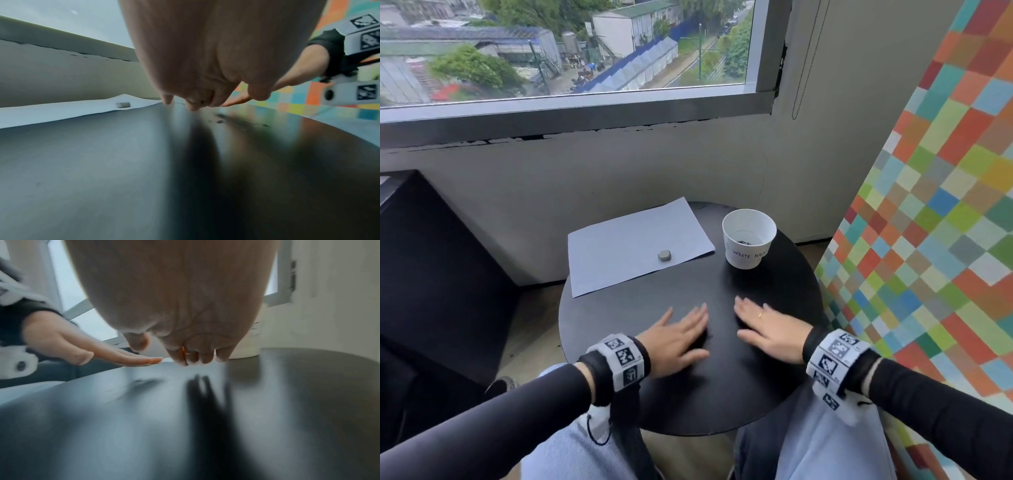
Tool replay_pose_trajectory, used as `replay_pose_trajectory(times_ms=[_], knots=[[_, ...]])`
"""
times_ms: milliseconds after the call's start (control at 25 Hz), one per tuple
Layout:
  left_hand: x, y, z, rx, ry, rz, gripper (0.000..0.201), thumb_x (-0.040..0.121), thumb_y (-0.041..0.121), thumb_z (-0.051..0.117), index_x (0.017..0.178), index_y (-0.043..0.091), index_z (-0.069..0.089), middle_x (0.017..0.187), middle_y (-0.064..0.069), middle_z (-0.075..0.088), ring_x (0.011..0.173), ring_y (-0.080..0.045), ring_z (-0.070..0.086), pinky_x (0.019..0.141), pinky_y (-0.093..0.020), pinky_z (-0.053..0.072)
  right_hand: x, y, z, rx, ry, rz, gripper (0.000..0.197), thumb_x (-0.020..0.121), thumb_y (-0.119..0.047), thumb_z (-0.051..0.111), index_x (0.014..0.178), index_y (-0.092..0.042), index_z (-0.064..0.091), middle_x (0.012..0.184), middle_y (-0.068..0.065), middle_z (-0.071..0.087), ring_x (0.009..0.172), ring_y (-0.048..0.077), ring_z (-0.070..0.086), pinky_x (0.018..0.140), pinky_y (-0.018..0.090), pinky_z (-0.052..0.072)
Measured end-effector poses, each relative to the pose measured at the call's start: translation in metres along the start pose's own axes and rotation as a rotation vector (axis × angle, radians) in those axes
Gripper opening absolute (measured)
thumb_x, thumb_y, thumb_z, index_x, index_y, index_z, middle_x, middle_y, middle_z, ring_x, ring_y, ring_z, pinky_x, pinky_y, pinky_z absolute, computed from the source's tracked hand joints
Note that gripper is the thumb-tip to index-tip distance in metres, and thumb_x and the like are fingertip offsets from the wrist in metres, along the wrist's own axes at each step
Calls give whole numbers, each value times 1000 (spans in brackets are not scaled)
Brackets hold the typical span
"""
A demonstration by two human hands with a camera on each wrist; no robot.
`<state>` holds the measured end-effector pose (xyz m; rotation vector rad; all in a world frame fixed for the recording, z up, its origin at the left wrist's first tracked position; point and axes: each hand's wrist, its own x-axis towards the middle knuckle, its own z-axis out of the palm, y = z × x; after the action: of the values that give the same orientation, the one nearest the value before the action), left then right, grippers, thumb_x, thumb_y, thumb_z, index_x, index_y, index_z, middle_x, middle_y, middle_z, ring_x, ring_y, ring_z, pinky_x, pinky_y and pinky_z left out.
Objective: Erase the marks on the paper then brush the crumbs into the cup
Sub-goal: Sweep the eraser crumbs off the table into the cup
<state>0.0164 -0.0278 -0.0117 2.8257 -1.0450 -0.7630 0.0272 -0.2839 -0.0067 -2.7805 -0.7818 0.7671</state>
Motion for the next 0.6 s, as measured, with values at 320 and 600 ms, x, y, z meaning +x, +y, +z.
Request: replay_pose_trajectory(times_ms=[320, 600], knots=[[-12, -2, 15, 23, -45, -191, 123, 60, 85, -13, 156, 9, -9, 162, -6, -21, 151, -16, -13, 119, -50, -9, -14, -5, 22, -126, 24, -17, 98, 81, -76, 12, 152, -11, -5, 159, 2, -15, 146, 11, -13, 117, 30, -6], [-20, -13, 5, -43, 99, -384, 117, 69, 84, -22, 157, 9, -6, 163, -5, -20, 151, -14, -10, 119, -50, -8, -26, 12, 12, 35, 123, 153, 118, 63, -87, -6, 153, -10, -2, 160, 4, -11, 146, 11, -9, 117, 30, -1]])
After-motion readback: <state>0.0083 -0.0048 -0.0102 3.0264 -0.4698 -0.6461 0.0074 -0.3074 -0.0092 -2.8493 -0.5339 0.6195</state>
